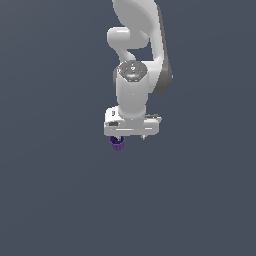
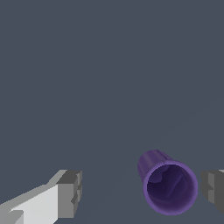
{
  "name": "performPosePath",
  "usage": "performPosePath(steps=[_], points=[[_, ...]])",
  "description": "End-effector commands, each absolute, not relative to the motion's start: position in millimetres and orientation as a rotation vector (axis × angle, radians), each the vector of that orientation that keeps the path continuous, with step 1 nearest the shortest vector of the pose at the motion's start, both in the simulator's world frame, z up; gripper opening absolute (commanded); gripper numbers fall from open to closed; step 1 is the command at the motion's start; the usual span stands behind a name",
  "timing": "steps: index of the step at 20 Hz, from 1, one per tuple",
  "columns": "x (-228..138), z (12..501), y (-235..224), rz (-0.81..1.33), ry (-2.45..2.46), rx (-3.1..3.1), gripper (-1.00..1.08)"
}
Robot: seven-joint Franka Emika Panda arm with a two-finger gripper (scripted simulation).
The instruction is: Pick up the object and move it to a goal position.
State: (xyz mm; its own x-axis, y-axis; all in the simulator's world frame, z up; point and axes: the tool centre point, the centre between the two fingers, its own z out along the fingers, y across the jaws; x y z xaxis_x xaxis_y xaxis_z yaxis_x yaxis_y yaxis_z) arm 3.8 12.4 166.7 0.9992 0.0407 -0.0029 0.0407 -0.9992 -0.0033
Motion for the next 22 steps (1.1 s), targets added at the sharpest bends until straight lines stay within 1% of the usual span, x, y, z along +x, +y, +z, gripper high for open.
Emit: performPosePath(steps=[1, 7, 13, 18, 22], points=[[3.8, 166.7, 12.4, 0.005, -0.064, -3.138, 0.28], [9.7, 175.0, 0.1, -0.027, -0.073, -3.151, 0.28], [8.0, 172.3, 0.4, -0.011, -0.072, -3.154, 0.28], [-0.1, 159.6, -0.2, 0.069, -0.068, -3.174, 0.28], [-12.0, 142.6, -1.9, 0.184, -0.062, -3.203, 0.28]])
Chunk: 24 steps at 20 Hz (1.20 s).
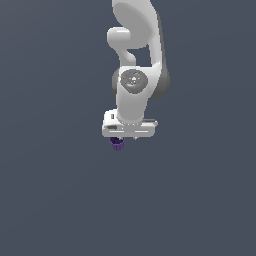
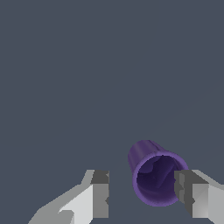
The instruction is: Pick up the object and move it to a goal position.
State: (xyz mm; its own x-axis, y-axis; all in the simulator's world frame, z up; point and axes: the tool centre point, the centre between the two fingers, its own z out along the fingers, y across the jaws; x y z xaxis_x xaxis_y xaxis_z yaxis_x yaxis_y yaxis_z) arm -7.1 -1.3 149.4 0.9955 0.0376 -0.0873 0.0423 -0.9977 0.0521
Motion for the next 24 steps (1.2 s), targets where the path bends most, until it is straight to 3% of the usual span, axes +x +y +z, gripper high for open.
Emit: performPosePath(steps=[1, 11, 24], points=[[-15.9, 137.5, -2.7, -0.209, 0.056, 3.056, 0.28], [-47.7, 101.3, -11.8, -0.455, 0.030, 2.923, 0.28], [-57.3, 81.7, -16.4, -0.481, 0.027, 2.906, 0.28]])
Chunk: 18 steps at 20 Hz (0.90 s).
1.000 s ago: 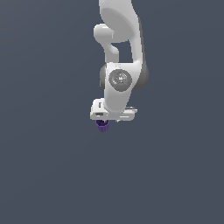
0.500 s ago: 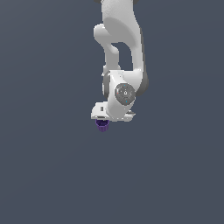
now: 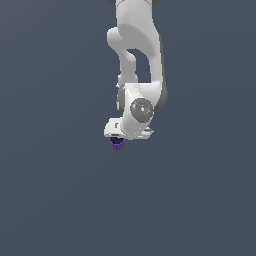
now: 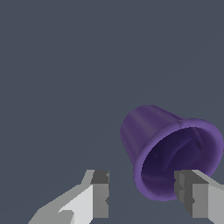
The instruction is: Pick up the object and move it to a goal position.
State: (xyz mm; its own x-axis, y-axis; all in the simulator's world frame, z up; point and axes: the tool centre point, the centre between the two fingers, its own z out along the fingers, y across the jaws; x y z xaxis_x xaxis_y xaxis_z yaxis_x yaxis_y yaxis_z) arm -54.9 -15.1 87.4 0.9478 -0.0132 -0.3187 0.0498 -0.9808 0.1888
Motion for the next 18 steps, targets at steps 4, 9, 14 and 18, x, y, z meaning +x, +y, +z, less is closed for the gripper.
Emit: performPosePath(steps=[4, 9, 14, 18], points=[[-61.7, 71.3, -18.8, -0.483, 0.027, 2.904, 0.28], [-62.2, 70.1, -19.1, -0.483, 0.027, 2.904, -1.00], [-62.2, 70.1, -19.1, -0.483, 0.027, 2.904, -1.00], [-61.8, 70.8, -19.3, -0.481, 0.025, 2.904, -1.00]])
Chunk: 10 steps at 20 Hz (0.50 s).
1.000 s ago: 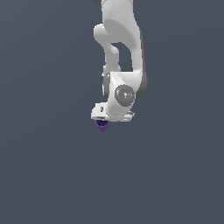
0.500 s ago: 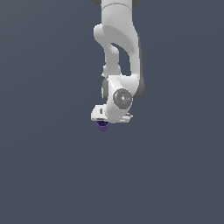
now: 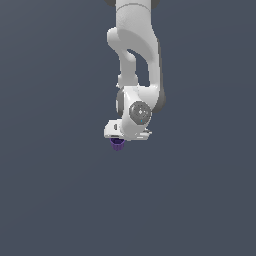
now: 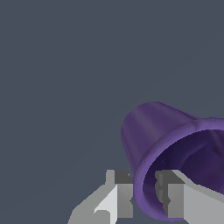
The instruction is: Pick up the object and move it to a goal position.
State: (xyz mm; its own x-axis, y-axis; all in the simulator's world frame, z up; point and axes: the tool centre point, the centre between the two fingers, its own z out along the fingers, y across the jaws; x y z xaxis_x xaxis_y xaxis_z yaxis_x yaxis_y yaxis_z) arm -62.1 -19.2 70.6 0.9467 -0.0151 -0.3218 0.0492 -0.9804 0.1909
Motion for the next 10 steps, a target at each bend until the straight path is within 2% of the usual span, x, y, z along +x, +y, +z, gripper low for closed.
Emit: performPosePath(steps=[1, 10], points=[[-60.6, 71.8, -19.8, -0.475, 0.022, 2.904, -1.00], [-21.1, 115.7, -37.0, -0.262, -0.101, 2.897, -1.00]])
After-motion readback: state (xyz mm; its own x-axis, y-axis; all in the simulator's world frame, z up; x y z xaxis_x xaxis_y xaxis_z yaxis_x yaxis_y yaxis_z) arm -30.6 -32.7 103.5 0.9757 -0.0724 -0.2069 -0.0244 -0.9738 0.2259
